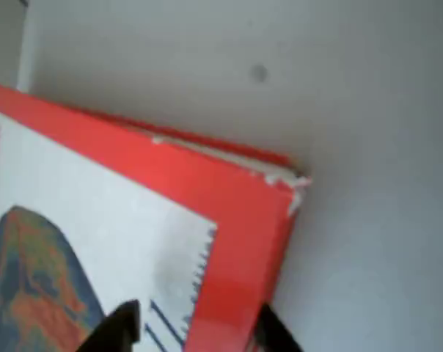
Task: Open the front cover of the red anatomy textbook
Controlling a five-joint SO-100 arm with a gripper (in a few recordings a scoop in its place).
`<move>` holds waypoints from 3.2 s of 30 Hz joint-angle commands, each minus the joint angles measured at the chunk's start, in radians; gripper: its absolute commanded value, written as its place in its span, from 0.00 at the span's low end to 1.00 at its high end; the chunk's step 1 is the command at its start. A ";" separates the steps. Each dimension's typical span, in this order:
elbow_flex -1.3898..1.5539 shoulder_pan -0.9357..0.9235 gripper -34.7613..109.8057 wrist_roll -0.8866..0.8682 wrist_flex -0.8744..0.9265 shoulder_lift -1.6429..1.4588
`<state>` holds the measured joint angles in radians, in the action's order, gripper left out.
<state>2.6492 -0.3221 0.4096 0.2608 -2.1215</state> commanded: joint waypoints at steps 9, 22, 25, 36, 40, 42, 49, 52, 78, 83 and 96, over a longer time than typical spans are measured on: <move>-0.253 -0.014 0.38 -0.014 0.103 -0.034; -0.324 0.014 0.38 -0.018 0.232 -0.104; -0.345 0.021 0.38 -0.015 0.272 -0.126; -0.509 0.061 0.38 -0.011 0.482 -0.173; -0.575 0.084 0.38 -0.011 0.557 -0.196; -0.607 0.097 0.38 -0.014 0.591 -0.209; -0.676 0.153 0.38 -0.017 0.699 -0.273; -0.724 0.176 0.38 -0.018 0.750 -0.304; -1.008 0.657 0.39 -0.140 0.678 -0.209; -1.115 0.703 0.39 -0.164 0.650 -0.103; -1.463 0.969 0.42 -0.172 0.815 0.060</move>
<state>1.3514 0.5277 0.2592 1.0446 -2.0479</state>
